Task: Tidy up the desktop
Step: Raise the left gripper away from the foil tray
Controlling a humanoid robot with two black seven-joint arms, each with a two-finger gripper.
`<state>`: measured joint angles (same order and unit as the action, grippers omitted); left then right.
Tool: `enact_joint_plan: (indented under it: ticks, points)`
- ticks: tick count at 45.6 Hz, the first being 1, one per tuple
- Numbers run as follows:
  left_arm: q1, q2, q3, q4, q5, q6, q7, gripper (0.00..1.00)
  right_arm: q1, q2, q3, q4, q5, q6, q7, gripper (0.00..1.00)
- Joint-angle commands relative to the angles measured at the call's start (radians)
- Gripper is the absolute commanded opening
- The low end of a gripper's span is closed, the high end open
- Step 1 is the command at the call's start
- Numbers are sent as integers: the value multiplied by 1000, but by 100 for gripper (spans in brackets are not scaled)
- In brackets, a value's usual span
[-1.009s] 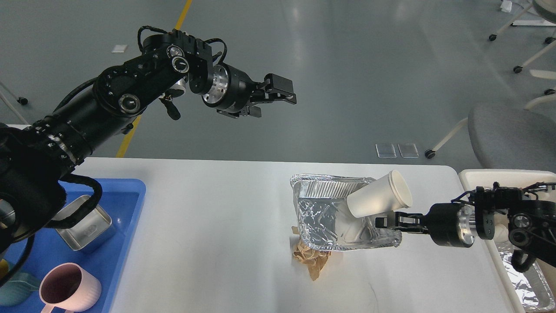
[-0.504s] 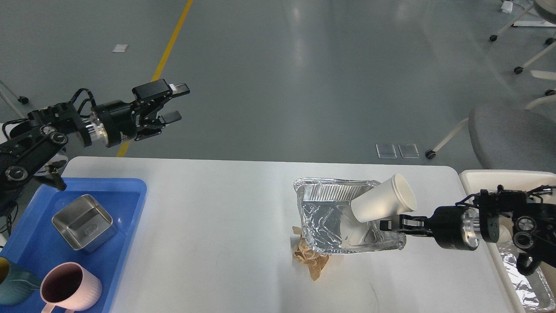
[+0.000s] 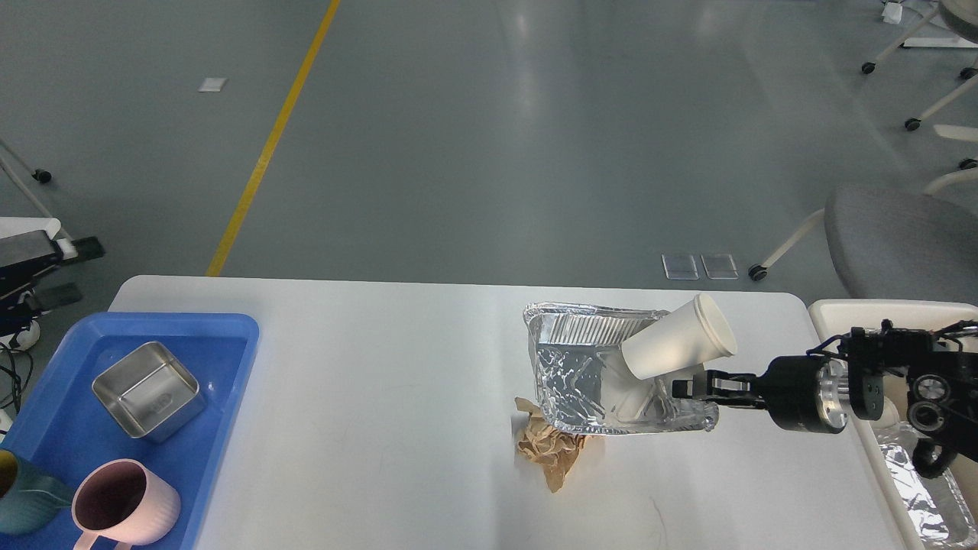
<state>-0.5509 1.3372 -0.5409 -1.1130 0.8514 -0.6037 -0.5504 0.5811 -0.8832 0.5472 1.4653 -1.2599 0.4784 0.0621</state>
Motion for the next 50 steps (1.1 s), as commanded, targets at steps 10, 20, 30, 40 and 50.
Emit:
enact_joint_plan:
  ticks: [10,20,30,40,50]
  points:
    - [-1,260,1,8,-31,-188,4,99,3,-13,5,0,0,-3,-1,0]
    - [-33,244,-17,5,-31,-196,136,99,2,-23,7,3,0,-3,-1,0]
    - [-66,197,-19,-7,-23,-189,225,99,0,-43,13,6,7,-3,-1,0]
    - [-170,-50,-16,-25,102,-186,282,99,-3,-42,13,6,8,-3,-1,0]
    - [-277,-435,2,-4,259,-194,423,99,-6,-48,13,9,8,-3,1,0]
